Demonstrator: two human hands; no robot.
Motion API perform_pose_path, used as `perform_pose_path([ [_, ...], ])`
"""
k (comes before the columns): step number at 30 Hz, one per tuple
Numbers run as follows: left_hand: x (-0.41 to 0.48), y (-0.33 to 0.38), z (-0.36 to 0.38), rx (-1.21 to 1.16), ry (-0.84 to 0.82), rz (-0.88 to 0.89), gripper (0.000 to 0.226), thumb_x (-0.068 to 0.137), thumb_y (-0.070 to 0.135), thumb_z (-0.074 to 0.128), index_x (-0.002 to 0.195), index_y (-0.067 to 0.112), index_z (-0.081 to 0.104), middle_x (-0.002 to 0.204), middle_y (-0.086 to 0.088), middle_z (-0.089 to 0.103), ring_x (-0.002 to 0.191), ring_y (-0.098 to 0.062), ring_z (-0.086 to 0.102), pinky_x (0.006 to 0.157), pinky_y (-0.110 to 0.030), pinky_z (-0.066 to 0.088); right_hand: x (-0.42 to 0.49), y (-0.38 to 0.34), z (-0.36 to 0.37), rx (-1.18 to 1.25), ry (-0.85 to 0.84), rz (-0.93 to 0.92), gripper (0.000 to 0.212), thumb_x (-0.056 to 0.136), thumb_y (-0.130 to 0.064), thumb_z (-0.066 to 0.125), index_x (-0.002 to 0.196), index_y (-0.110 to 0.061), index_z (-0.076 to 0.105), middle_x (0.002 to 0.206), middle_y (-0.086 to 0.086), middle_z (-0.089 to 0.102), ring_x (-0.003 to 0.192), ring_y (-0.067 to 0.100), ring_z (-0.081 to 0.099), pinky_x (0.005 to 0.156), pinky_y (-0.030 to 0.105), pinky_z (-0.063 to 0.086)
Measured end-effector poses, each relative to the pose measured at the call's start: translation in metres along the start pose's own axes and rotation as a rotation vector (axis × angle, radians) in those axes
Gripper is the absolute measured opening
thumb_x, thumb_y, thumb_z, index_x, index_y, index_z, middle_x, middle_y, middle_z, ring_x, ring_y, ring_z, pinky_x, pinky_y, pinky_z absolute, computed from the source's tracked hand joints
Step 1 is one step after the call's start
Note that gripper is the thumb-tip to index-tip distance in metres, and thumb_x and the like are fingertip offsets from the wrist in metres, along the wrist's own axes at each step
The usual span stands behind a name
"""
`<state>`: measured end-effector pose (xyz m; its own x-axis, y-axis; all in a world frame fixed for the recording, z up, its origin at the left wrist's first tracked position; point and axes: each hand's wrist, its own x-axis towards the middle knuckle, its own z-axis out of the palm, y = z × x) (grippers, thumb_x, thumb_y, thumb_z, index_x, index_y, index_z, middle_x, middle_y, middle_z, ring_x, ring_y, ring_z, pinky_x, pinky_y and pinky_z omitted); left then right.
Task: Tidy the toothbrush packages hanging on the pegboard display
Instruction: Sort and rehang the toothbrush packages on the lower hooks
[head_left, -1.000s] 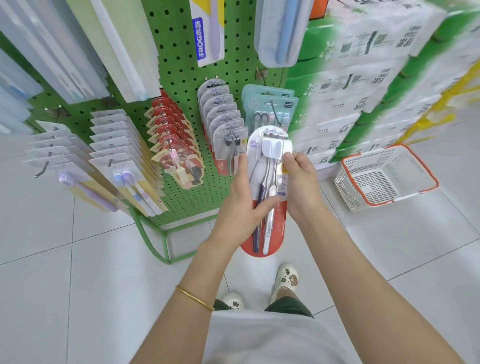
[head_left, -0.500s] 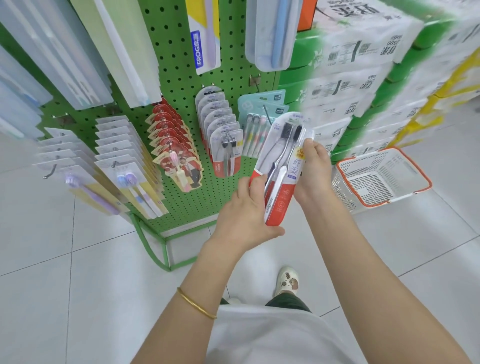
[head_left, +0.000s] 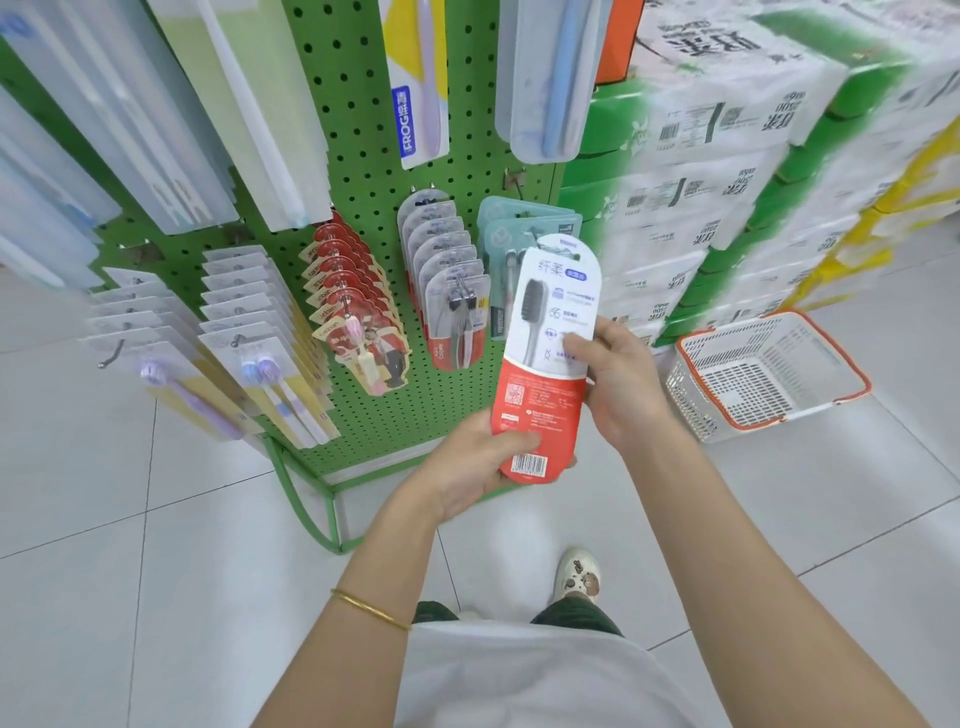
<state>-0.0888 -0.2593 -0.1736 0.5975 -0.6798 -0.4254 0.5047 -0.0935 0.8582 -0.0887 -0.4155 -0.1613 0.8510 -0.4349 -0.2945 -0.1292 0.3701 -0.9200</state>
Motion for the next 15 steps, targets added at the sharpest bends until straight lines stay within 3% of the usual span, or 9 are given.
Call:
perform_pose_path([
  [3,0.003,-0.005,-0.003,-0.004,0.084,-0.051,0.015,0.093,0.012,0.056,0.107,0.012,0.061,0.09,0.0,0.074,0.077,-0.013,0.071,0.067,-0.024,0.057,0.0,0.001,-0.002,-0.039,-0.054,-0.011,0.016,0.09,-0.001,0.057,0.095,-0.015,0.063,0.084,0.0,0.071,0.067,0.012,0.066,0.062,0.028,0.049],
  [6,0.008,-0.005,-0.006,-0.027,0.148,-0.071,0.026,0.09,0.022,0.061,0.115,0.014,0.062,0.105,-0.004,0.072,0.089,-0.016,0.069,0.08,-0.031,0.056,-0.002,0.001,0.0,-0.04,-0.118,-0.042,0.017,0.088,0.001,0.058,0.096,-0.014,0.064,0.089,0.006,0.07,0.074,0.018,0.065,0.064,0.029,0.052],
  [11,0.014,0.011,-0.008,-0.1,0.242,0.07,0.033,0.09,0.016,0.062,0.123,0.014,0.058,0.11,-0.01,0.07,0.091,-0.022,0.068,0.084,-0.039,0.055,-0.006,0.007,0.005,0.015,-0.215,-0.05,0.017,0.087,0.003,0.057,0.093,-0.012,0.065,0.085,0.004,0.071,0.074,0.017,0.065,0.066,0.026,0.054],
  [15,0.021,0.036,-0.016,-0.093,0.424,0.242,0.022,0.09,0.014,0.062,0.113,0.014,0.06,0.107,-0.007,0.071,0.094,-0.023,0.069,0.084,-0.044,0.056,-0.007,0.012,0.001,-0.006,-0.308,-0.018,0.017,0.081,-0.004,0.062,0.095,-0.013,0.066,0.089,0.003,0.073,0.077,0.018,0.068,0.074,0.032,0.055],
])
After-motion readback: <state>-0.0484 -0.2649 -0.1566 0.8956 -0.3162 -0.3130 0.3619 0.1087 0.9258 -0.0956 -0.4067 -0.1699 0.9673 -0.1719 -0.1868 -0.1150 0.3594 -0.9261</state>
